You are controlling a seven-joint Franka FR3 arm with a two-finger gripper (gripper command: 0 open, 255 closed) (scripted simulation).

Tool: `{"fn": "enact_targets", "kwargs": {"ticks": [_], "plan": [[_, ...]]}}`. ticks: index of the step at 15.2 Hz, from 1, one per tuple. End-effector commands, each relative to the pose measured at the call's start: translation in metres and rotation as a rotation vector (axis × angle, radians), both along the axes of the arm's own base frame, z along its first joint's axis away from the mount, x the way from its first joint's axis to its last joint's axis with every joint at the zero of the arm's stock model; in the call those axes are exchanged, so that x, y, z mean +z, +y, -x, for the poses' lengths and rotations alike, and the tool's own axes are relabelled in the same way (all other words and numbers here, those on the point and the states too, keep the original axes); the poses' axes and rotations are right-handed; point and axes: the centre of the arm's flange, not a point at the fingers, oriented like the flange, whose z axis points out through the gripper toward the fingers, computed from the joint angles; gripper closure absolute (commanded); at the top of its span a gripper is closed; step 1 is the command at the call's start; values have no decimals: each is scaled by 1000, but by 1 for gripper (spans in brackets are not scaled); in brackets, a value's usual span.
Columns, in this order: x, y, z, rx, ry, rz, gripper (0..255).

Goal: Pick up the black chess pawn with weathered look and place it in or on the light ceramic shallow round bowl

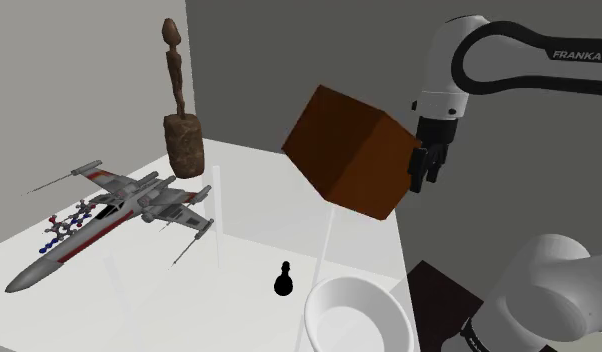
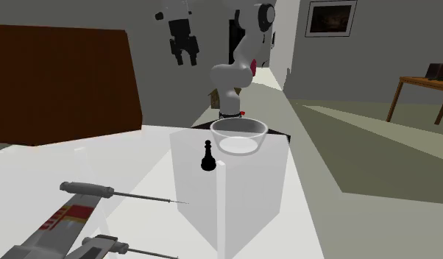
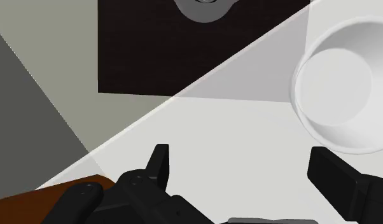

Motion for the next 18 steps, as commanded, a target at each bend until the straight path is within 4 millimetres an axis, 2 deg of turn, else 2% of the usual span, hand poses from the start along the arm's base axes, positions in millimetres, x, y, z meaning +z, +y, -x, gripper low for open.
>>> {"fn": "enact_targets", "kwargs": {"ticks": [1,18], "plan": [[0,0,0,0,0,0,0],[-116,170,-98,-53,77,-14,0]]}}
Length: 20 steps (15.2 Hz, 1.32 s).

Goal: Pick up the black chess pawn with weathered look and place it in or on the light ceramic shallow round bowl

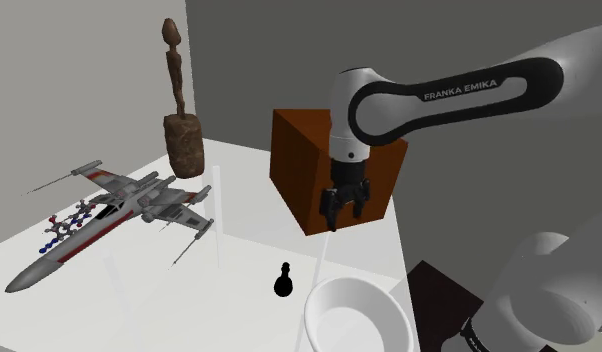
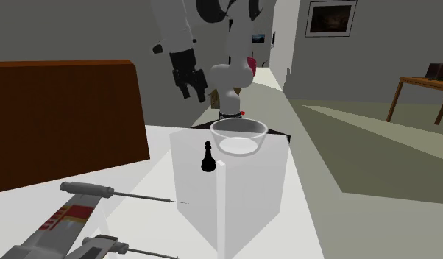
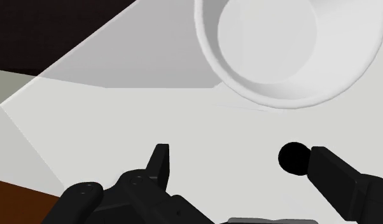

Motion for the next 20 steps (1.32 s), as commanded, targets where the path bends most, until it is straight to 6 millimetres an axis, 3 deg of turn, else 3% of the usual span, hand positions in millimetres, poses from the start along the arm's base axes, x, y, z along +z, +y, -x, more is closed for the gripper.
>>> {"fn": "enact_targets", "kwargs": {"ticks": [1,11,20], "plan": [[-17,23,-9,-7,10,-3,0],[-87,121,-66,-38,55,-11,0],[-129,128,-57,-40,57,-11,0]]}}
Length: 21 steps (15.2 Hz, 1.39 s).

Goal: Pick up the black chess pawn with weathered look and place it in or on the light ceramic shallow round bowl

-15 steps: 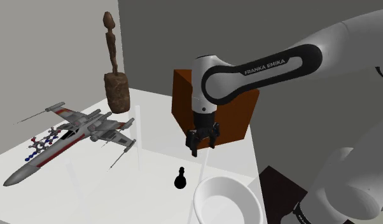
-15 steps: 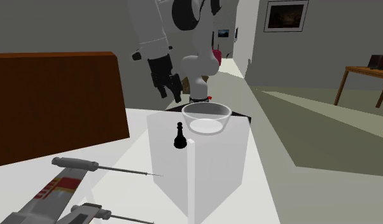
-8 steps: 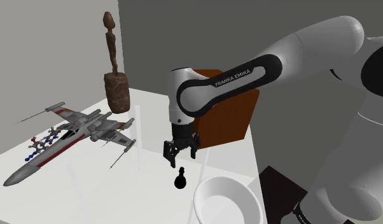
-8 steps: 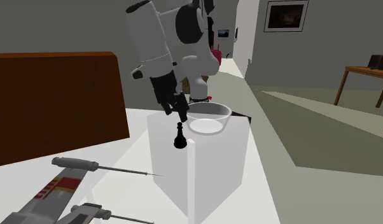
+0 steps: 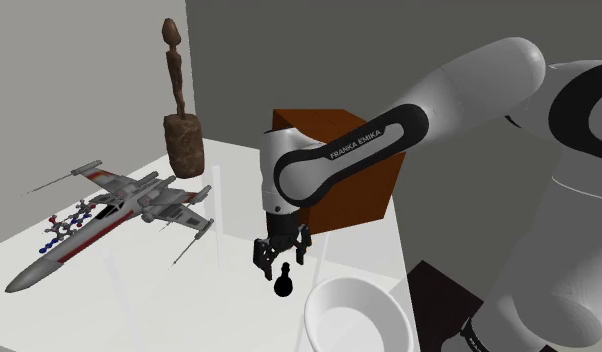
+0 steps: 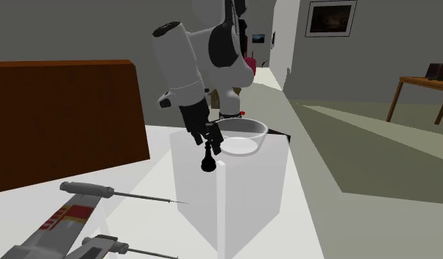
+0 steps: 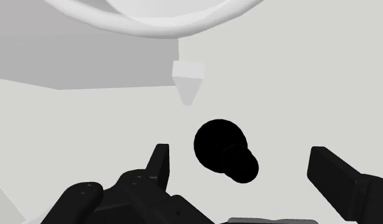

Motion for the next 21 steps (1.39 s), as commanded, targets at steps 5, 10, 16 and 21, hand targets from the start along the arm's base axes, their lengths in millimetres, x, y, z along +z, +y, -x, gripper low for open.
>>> {"fn": "enact_targets", "kwargs": {"ticks": [5,10,16,21], "plan": [[-4,-1,0,0,0,0,0],[-4,-1,0,0,0,0,255],[-4,-1,0,0,0,0,255],[17,-1,0,0,0,0,255]]}}
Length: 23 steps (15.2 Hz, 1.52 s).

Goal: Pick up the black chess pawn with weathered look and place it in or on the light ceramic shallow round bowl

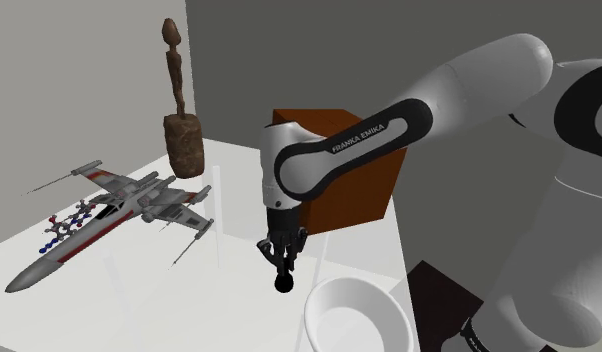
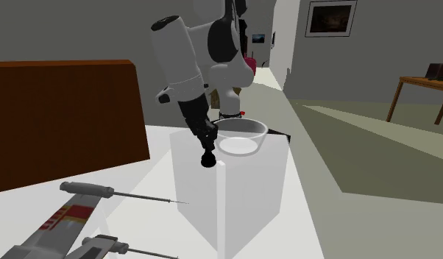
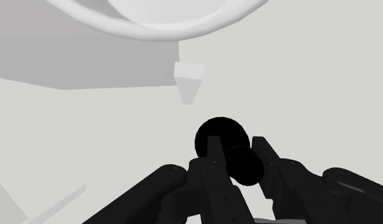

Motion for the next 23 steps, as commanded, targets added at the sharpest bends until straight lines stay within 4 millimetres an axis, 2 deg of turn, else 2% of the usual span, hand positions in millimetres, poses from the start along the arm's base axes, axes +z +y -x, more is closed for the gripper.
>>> {"fn": "enact_targets", "kwargs": {"ticks": [1,23], "plan": [[10,0,1,0,0,0,255],[127,0,1,0,0,0,255]]}}
